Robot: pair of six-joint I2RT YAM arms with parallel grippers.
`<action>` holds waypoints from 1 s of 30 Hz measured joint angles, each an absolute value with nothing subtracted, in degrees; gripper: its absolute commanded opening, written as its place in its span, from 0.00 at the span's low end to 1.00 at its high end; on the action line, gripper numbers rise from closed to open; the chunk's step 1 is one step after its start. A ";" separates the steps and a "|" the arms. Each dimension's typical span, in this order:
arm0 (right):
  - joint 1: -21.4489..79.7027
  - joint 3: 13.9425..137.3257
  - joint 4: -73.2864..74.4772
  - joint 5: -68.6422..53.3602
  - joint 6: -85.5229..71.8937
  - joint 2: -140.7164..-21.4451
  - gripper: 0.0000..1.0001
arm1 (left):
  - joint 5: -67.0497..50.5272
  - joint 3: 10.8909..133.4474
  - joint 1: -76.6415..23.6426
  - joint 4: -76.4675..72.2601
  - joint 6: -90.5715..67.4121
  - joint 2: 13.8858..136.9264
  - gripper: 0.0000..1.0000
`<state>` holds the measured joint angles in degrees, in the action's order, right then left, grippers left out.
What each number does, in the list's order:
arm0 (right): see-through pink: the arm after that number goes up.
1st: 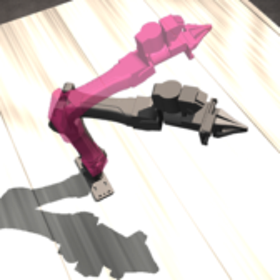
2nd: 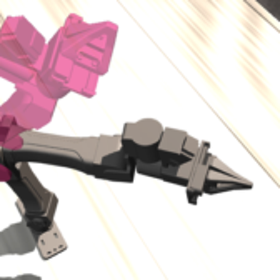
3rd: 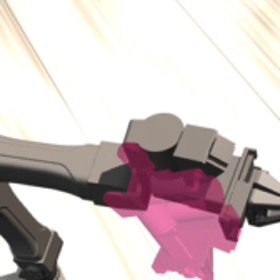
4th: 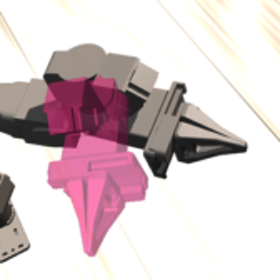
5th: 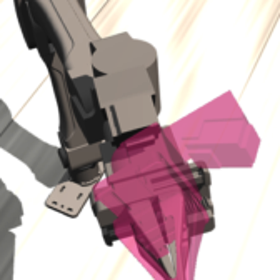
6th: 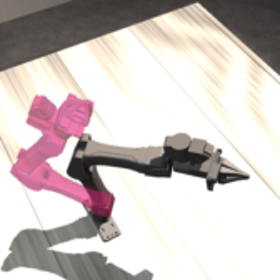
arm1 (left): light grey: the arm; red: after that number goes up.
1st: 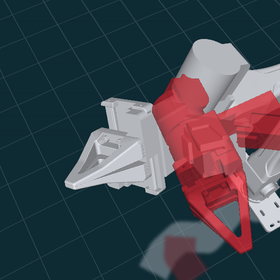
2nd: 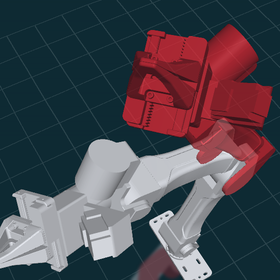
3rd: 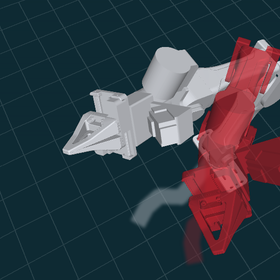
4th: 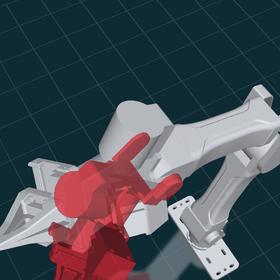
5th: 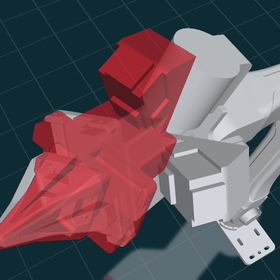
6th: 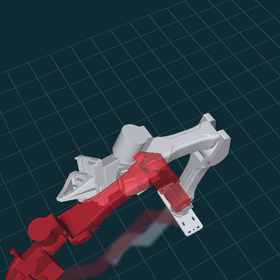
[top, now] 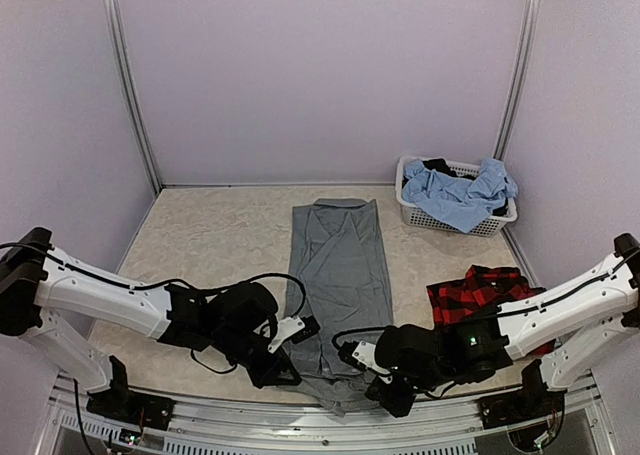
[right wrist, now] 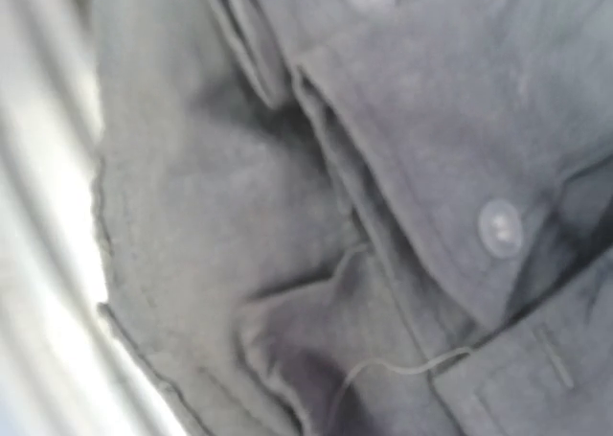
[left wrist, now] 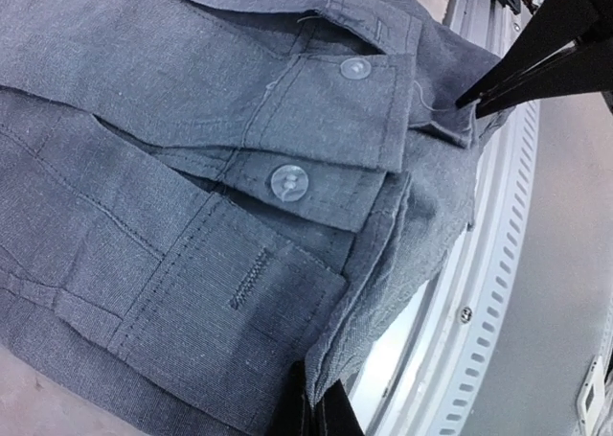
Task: Fold and stack the long sleeve shirts
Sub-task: Pick up the rectangle-folded shirt from the center of the board, then fold the rectangle-folded shirt at the center of the board.
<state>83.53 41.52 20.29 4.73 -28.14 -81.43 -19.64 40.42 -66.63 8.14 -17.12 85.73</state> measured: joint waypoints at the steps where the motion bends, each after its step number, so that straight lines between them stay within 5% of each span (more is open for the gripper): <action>1: 83.53 41.34 20.27 3.33 -28.21 -79.99 0.00 | -19.94 40.38 -67.18 8.69 -17.85 85.14 0.00; 15: 71.55 46.54 27.22 -4.19 -24.93 -71.75 0.00 | -26.33 44.18 -60.66 13.61 -21.41 80.18 0.00; 30: 46.52 70.02 35.66 -9.45 -6.79 -92.18 0.00 | -30.39 59.79 -41.95 15.49 -19.29 92.51 0.00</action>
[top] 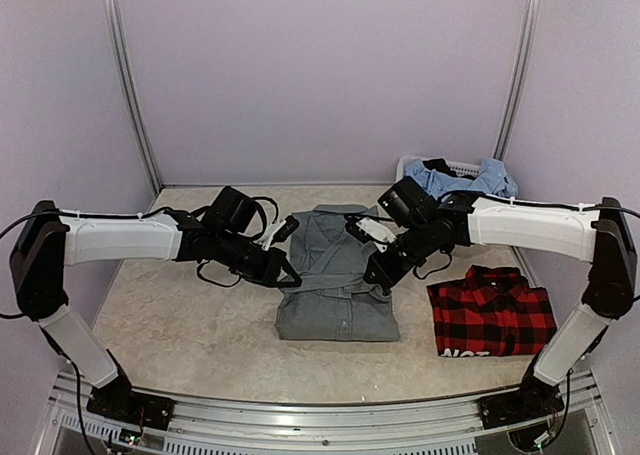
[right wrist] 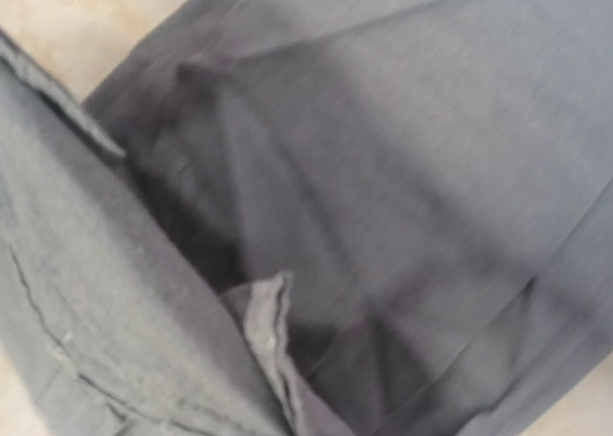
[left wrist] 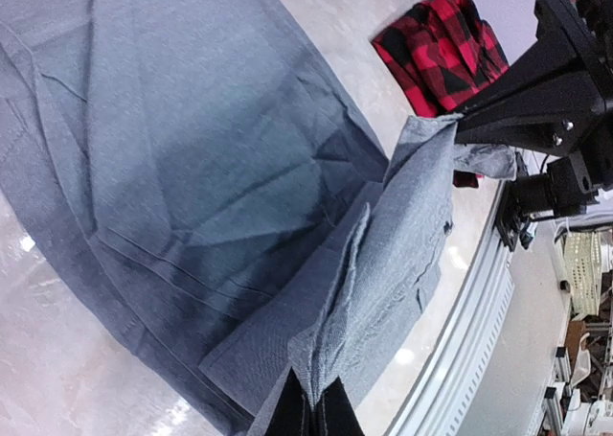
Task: Fold and stack the long sleeve shirts
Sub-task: Fold the rectangle-folded shirt at the center of the board.
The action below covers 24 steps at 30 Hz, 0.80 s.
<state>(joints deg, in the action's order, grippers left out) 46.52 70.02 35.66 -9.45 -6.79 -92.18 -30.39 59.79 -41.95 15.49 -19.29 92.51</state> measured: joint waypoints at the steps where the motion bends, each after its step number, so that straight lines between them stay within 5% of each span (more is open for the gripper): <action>1: 45.63 71.50 35.79 -9.89 -5.85 -93.78 0.00 | -30.48 60.69 -41.06 15.46 -19.29 93.54 0.00; 14: 37.19 85.08 39.99 -12.51 1.69 -108.09 0.00 | -30.83 72.86 -35.90 15.11 -19.25 108.09 0.00; 20: 34.96 91.09 41.23 -11.38 2.81 -113.30 0.19 | -29.32 77.91 -34.48 15.99 -19.27 113.38 0.03; 24: 33.39 94.24 42.26 -9.37 2.85 -115.31 0.31 | -27.83 78.26 -33.61 16.86 -19.55 114.74 0.18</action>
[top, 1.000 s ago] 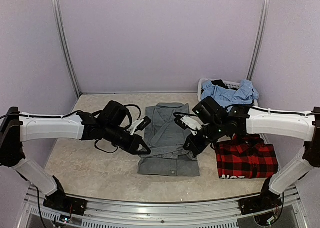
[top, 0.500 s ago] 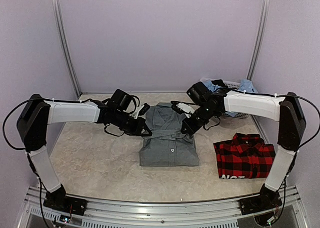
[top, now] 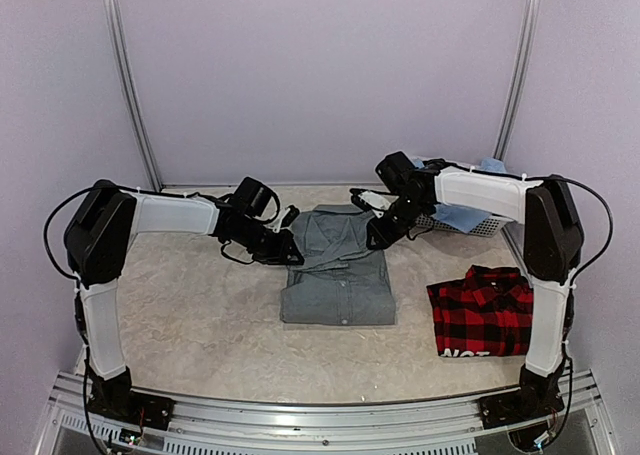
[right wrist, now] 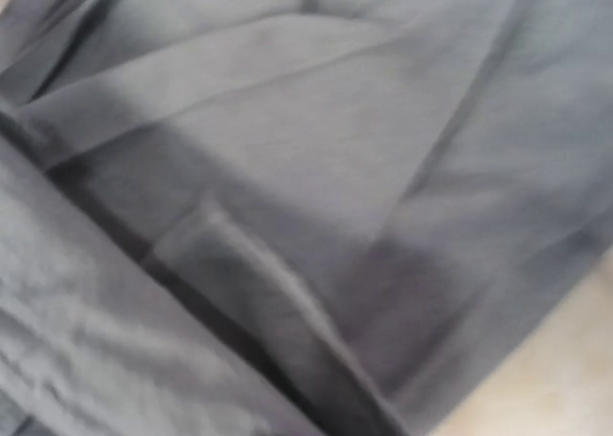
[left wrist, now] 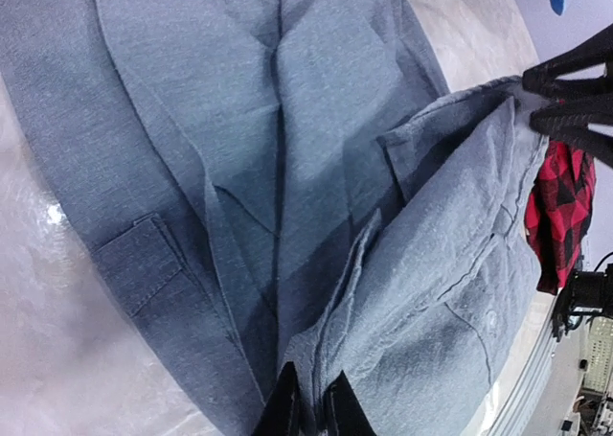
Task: Fold and stack the long sleeve shirts
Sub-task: Fold the rectangle-folded shirt at the center of the board, then smooth out the 2/3-rectangle-folded shirt at the center of the board.
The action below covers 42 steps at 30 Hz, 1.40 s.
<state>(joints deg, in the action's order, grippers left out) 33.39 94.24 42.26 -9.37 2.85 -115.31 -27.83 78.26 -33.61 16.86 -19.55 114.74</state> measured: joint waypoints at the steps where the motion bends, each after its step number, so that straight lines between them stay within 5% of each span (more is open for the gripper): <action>1: 33.17 94.74 42.37 -8.99 2.76 -115.42 0.33 | -27.44 78.26 -33.41 17.26 -19.70 114.83 0.22; 7: 32.75 96.97 42.11 -5.93 2.00 -115.48 0.38 | -24.45 79.61 -32.29 18.52 -20.71 114.89 0.53; 16: 33.12 82.21 35.57 -6.02 -0.97 -106.17 0.39 | -17.69 80.75 -31.11 17.26 -21.04 114.45 0.73; 26: 40.05 65.14 24.40 -10.68 -6.33 -97.54 0.43 | -16.14 65.12 -33.52 8.01 -23.38 101.45 0.74; 32: 40.66 59.24 21.43 -8.32 -14.41 -91.88 0.66 | -16.08 55.16 -37.82 4.27 -27.42 94.43 0.75; 42: 40.66 50.61 17.74 -7.70 -25.12 -88.16 0.66 | -17.32 47.75 -38.98 -2.20 -33.15 92.73 0.65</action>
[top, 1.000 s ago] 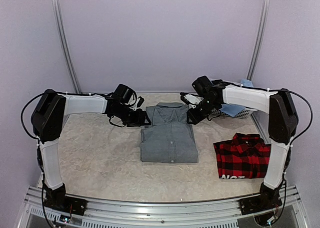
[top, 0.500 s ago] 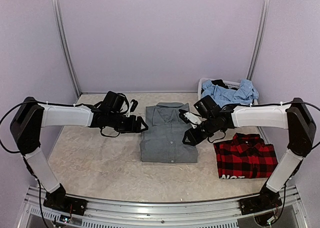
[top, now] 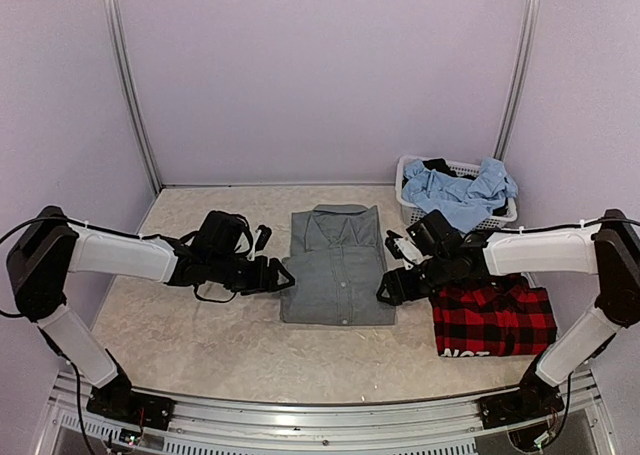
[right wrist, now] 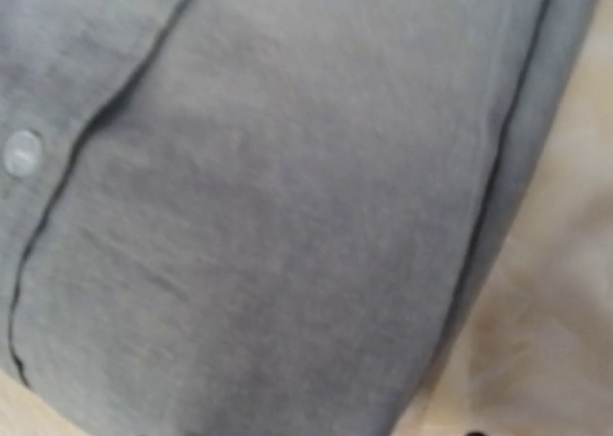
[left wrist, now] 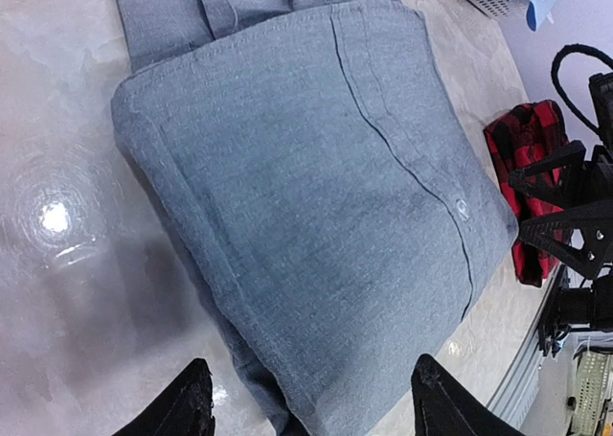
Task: Fold and stack the long sleeve shirts
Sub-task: Smooth out the 2/3-rectangle-folded shirt at the center of the board.
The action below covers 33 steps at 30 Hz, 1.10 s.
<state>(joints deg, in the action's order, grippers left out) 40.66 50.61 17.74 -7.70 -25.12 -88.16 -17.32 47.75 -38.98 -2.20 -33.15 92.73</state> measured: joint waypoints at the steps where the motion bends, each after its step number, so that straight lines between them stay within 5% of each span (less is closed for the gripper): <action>1: 40.66 50.15 17.47 -7.81 -25.78 -88.16 0.66 | -17.82 47.29 -38.98 -2.61 -33.47 92.75 0.63; 12: 40.66 46.63 12.29 -11.51 -30.15 -88.18 0.59 | -23.73 44.34 -39.22 -9.69 -37.32 93.19 0.44; 23: 40.66 39.64 5.72 -16.34 -32.80 -84.18 0.40 | -25.50 44.27 -40.62 -11.57 -38.33 93.93 0.23; 33: 40.77 28.82 -2.66 -19.66 -34.87 -73.91 0.22 | -25.69 44.25 -41.93 -11.57 -38.06 94.37 0.15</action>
<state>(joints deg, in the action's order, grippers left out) 40.77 28.82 -2.66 -19.66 -34.87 -73.91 -25.69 44.25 -41.93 -11.57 -38.06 94.37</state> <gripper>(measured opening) 0.273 0.168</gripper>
